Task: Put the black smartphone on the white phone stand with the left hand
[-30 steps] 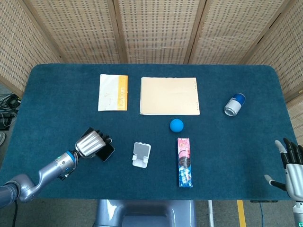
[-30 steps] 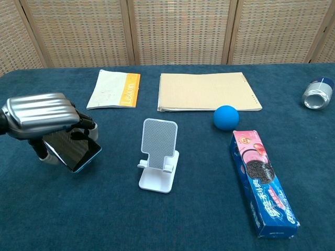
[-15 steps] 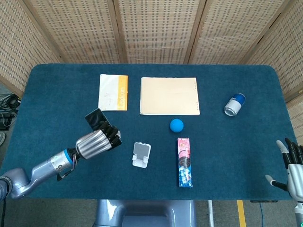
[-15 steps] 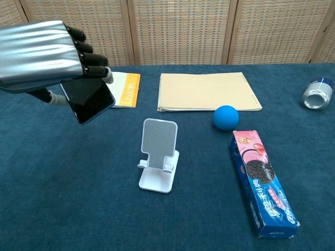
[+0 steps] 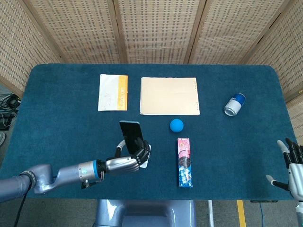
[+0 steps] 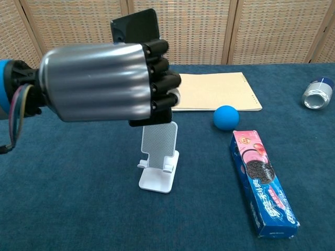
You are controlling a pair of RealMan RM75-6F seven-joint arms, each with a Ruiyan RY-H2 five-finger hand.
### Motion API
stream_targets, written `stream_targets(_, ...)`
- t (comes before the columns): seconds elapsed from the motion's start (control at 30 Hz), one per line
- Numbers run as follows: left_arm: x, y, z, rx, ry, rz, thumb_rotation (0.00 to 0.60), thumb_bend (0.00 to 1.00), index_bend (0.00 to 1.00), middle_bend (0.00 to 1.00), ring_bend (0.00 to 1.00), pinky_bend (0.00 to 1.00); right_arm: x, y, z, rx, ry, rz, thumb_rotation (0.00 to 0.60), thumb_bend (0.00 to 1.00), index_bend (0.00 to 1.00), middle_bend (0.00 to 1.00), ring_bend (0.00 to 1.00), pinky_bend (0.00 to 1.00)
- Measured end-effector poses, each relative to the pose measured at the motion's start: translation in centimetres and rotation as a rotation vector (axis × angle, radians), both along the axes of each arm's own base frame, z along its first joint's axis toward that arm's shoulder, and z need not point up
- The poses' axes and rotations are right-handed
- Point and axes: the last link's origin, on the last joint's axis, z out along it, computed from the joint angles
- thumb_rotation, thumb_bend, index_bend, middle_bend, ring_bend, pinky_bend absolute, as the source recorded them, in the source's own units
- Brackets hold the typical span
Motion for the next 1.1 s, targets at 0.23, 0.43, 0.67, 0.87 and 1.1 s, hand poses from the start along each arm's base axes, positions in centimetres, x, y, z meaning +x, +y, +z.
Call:
stream_targets(0.23, 0.4, 0.1, -2.7, 0.023, 0.071, -0.048, 0.600, 0.07, 0.55, 0.44, 0.50, 0.41, -0.2, -0.1, 0.2, 0.000, -0.011, -0.006, 0.600, 0.00, 0.00, 0.00, 0.00, 0.00)
stream_targets(0.43, 0.4, 0.2, -4.1, 0.026, 0.102, -0.040, 0.600, 0.07, 0.55, 0.44, 0.50, 0.41, -0.4, -0.2, 0.5, -0.004, -0.021, -0.015, 0.600, 0.00, 0.00, 0.00, 0.00, 0.00)
stream_targets(0.67, -0.1, 0.1, -5.3, 0.038, 0.157, -0.065, 0.600, 0.07, 0.55, 0.44, 0.50, 0.41, -0.5, -0.3, 0.5, -0.003, -0.029, -0.017, 0.600, 0.00, 0.00, 0.00, 0.00, 0.00)
stream_targets(0.87, -0.4, 0.2, -5.6, 0.071, 0.165, -0.089, 0.600, 0.07, 0.55, 0.44, 0.50, 0.41, -0.5, -0.3, 0.6, -0.003, -0.032, -0.018, 0.600, 0.00, 0.00, 0.00, 0.00, 0.00)
stream_targets(1.1, -1.2, 0.1, -6.3, 0.068, 0.185, -0.081, 0.600, 0.07, 0.55, 0.44, 0.50, 0.41, -0.6, -0.2, 0.7, -0.004, -0.035, -0.019, 0.600, 0.00, 0.00, 0.00, 0.00, 0.00)
